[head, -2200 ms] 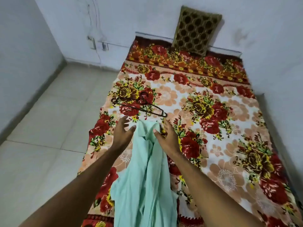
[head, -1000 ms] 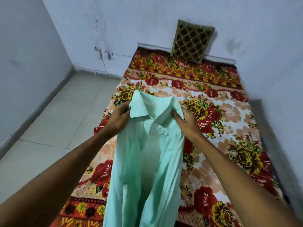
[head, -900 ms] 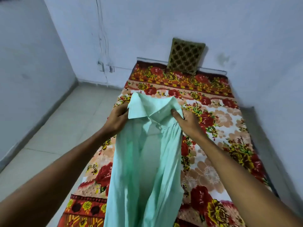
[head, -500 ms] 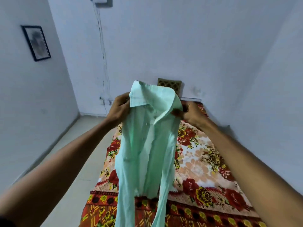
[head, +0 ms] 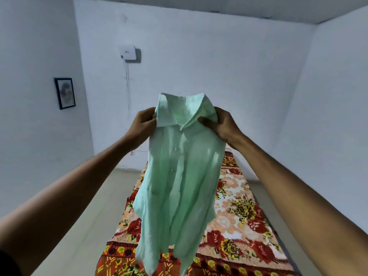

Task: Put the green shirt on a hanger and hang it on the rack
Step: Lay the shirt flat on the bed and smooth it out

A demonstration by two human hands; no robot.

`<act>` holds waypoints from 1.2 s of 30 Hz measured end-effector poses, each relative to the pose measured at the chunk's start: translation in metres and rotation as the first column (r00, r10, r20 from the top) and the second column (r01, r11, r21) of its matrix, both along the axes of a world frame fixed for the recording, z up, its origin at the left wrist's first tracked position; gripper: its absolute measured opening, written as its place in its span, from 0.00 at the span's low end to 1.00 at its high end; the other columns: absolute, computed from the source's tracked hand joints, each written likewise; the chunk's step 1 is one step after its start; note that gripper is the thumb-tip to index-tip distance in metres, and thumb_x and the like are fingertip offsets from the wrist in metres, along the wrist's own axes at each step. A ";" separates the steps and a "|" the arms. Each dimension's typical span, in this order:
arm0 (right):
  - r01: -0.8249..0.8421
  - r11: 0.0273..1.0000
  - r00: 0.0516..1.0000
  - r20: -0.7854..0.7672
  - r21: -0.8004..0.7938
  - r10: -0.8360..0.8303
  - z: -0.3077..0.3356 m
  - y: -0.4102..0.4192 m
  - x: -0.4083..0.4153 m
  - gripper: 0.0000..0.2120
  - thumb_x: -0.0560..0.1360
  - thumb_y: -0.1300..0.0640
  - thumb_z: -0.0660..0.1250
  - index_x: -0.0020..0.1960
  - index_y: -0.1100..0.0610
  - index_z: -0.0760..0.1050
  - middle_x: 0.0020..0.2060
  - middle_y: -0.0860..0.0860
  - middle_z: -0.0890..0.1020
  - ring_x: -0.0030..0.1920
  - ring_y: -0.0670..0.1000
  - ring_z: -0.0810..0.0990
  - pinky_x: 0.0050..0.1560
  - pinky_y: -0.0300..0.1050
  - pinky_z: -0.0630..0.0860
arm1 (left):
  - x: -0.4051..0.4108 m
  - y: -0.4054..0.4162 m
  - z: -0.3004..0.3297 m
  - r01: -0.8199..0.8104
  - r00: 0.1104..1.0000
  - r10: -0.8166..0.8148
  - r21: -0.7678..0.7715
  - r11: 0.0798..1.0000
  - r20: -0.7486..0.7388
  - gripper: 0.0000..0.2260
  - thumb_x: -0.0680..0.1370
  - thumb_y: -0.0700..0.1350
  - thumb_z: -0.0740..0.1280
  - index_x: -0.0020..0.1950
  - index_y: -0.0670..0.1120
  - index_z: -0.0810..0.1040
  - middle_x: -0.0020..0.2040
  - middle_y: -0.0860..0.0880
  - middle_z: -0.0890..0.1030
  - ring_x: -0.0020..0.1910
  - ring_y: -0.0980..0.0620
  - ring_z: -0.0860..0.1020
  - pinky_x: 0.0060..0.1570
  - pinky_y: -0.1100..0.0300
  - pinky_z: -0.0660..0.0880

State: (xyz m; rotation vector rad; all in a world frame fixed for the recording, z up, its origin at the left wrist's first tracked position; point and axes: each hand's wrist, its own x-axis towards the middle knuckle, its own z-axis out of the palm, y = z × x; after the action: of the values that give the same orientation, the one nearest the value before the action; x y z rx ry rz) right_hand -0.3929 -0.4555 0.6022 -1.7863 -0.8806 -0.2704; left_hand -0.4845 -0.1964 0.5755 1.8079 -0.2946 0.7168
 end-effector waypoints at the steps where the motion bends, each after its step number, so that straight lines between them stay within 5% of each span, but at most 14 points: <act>1: -0.006 1.000 1.000 0.001 -0.004 0.006 0.004 -0.003 -0.008 0.13 0.76 0.58 0.76 0.57 0.64 0.80 0.48 0.52 0.86 0.41 0.40 0.85 0.40 0.36 0.79 | -0.007 -0.006 0.003 0.007 1.000 -0.007 -0.010 1.000 0.013 0.10 0.83 0.35 0.62 0.57 0.33 0.80 0.49 0.40 0.83 0.46 0.51 0.82 0.45 0.56 0.81; 5: 0.012 0.996 1.000 0.015 -0.087 -0.011 0.007 -0.019 -0.027 0.15 0.70 0.55 0.81 0.47 0.66 0.83 0.42 0.57 0.87 0.38 0.44 0.84 0.39 0.45 0.80 | -0.032 -0.029 0.007 -0.029 0.999 0.029 0.008 1.000 0.029 0.11 0.83 0.34 0.60 0.60 0.34 0.81 0.50 0.39 0.84 0.45 0.53 0.83 0.40 0.61 0.81; 11: 0.024 0.999 0.999 -0.044 -0.021 -0.025 -0.015 -0.039 -0.046 0.14 0.70 0.51 0.81 0.43 0.63 0.84 0.41 0.56 0.88 0.38 0.50 0.86 0.39 0.49 0.81 | -0.061 -0.055 -0.013 -0.055 0.998 0.055 -0.001 0.998 0.002 0.10 0.82 0.36 0.63 0.59 0.35 0.82 0.54 0.33 0.84 0.49 0.46 0.83 0.53 0.40 0.81; 15: 0.046 0.999 0.996 -0.077 -0.013 -0.047 -0.039 -0.049 -0.058 0.18 0.70 0.49 0.80 0.44 0.64 0.83 0.41 0.57 0.88 0.42 0.56 0.87 0.40 0.54 0.83 | -0.077 -0.068 -0.030 -0.022 1.000 0.022 -0.002 1.000 -0.021 0.10 0.84 0.38 0.64 0.59 0.36 0.83 0.49 0.44 0.87 0.47 0.50 0.85 0.49 0.48 0.84; 19: 0.067 0.998 0.993 -0.098 -0.002 -0.067 -0.062 -0.052 -0.068 0.18 0.70 0.49 0.80 0.42 0.64 0.82 0.40 0.57 0.87 0.38 0.50 0.85 0.39 0.51 0.81 | -0.085 -0.072 -0.050 0.006 0.998 -0.005 0.013 1.000 -0.055 0.10 0.84 0.36 0.62 0.61 0.34 0.81 0.46 0.47 0.86 0.43 0.55 0.85 0.38 0.61 0.81; 23: 0.081 0.997 0.978 -0.190 -0.016 -0.083 -0.097 -0.047 -0.070 0.11 0.69 0.52 0.81 0.45 0.57 0.84 0.42 0.50 0.87 0.40 0.46 0.86 0.40 0.45 0.82 | -0.083 -0.060 -0.086 0.004 0.994 -0.002 0.021 1.000 -0.106 0.11 0.84 0.38 0.64 0.62 0.35 0.81 0.54 0.36 0.85 0.48 0.46 0.86 0.45 0.47 0.85; 25: 0.104 0.994 0.967 -0.227 -0.045 -0.112 -0.121 -0.045 -0.066 0.16 0.67 0.49 0.83 0.48 0.57 0.85 0.44 0.51 0.88 0.44 0.50 0.88 0.45 0.52 0.85 | -0.080 -0.056 -0.111 -0.001 0.989 0.005 0.028 1.000 -0.147 0.11 0.84 0.40 0.64 0.61 0.37 0.82 0.54 0.36 0.85 0.50 0.41 0.86 0.47 0.44 0.84; 29: 0.158 0.978 0.947 -0.258 -0.137 -0.189 -0.173 -0.037 -0.055 0.17 0.66 0.47 0.83 0.48 0.57 0.85 0.44 0.50 0.88 0.44 0.51 0.87 0.47 0.53 0.86 | -0.066 -0.048 -0.165 0.009 0.974 -0.012 -0.011 1.000 -0.225 0.08 0.84 0.40 0.65 0.58 0.42 0.83 0.49 0.44 0.86 0.47 0.49 0.85 0.44 0.53 0.84; 36: 0.172 0.955 0.913 -0.324 -0.241 -0.246 -0.239 -0.001 0.030 0.21 0.66 0.43 0.82 0.50 0.56 0.84 0.45 0.49 0.87 0.43 0.49 0.86 0.41 0.44 0.83 | 0.026 -0.014 -0.246 0.001 0.942 -0.014 -0.037 0.999 -0.335 0.12 0.83 0.48 0.66 0.59 0.43 0.84 0.57 0.39 0.85 0.51 0.50 0.82 0.53 0.40 0.81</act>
State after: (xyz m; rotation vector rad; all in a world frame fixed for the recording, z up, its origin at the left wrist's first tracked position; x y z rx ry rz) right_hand -0.3624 -0.4570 0.3628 -2.0475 -0.4728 0.0100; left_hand -0.4588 -0.2106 0.3296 1.8564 -0.0604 0.3944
